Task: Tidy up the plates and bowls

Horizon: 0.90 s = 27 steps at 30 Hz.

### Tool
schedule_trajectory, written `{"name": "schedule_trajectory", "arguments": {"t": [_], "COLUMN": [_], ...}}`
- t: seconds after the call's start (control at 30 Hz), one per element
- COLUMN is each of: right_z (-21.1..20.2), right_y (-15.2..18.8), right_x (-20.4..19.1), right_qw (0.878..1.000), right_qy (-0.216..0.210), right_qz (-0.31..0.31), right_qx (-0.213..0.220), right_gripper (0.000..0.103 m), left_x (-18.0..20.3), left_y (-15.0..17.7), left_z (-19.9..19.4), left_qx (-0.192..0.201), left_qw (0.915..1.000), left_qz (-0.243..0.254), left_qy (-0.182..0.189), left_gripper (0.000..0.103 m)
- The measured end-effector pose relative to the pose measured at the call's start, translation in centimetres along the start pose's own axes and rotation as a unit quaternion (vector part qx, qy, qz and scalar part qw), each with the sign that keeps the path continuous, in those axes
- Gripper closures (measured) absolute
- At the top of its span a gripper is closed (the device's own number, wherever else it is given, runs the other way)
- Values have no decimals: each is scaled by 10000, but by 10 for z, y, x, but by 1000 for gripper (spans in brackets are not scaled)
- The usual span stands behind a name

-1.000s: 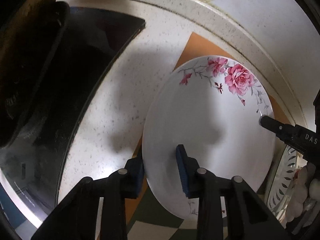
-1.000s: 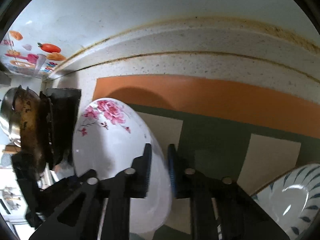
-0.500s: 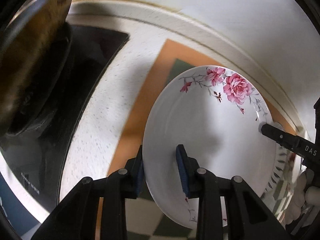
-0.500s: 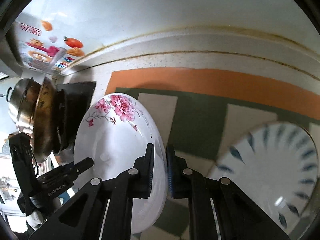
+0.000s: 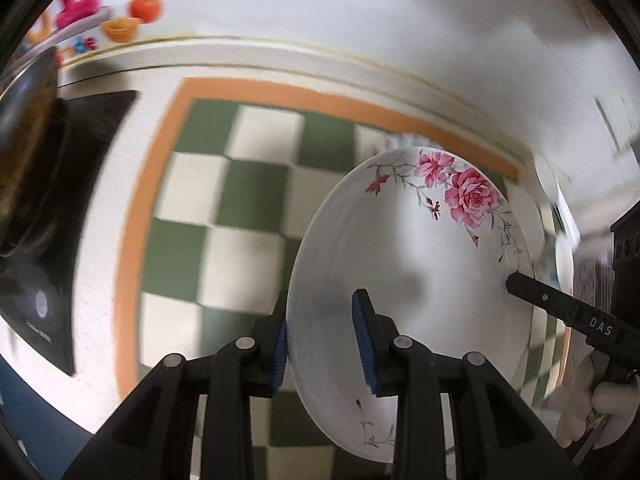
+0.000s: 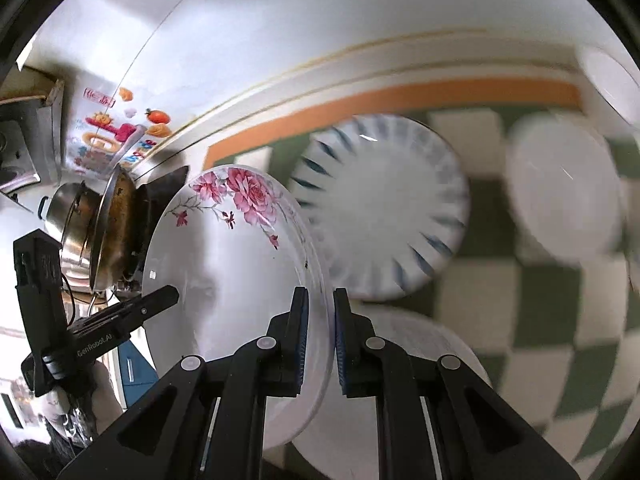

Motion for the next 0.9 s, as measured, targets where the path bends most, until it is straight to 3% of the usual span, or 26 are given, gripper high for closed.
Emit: {"name": "schedule_trajectory", "arguments": {"t": [0.2,0.4,0.9], "right_z": [-20,-21,-9], "right_y": [52,88,98], "right_x": [67,110,113], "right_qw": [9985,9967,9966], "right_qy": [164,261,398], "right_qz": [511,760,679], "right_qx": [-53,-123,-238], "right_gripper": [89,89,89], "left_x": [49,73,72], "left_y": [42,83,99], "left_z": [29,53,72], "left_qx": [-453,-947,-1210], "left_qw": [9975,9922,9905], "left_qz": [542,799,632], "left_qy": [-7,-128,-162], "left_gripper": [76,75,74]}}
Point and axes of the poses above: each gripper's, at about its wrist camera, not at the fingertips, and z roughly the way its jaws point, x to its right, y to its underside, the point moved 5 cm from there along z, roughly the way its jaws point, and after that the axes turned 6 degrees about x, right-handed, at the moved point
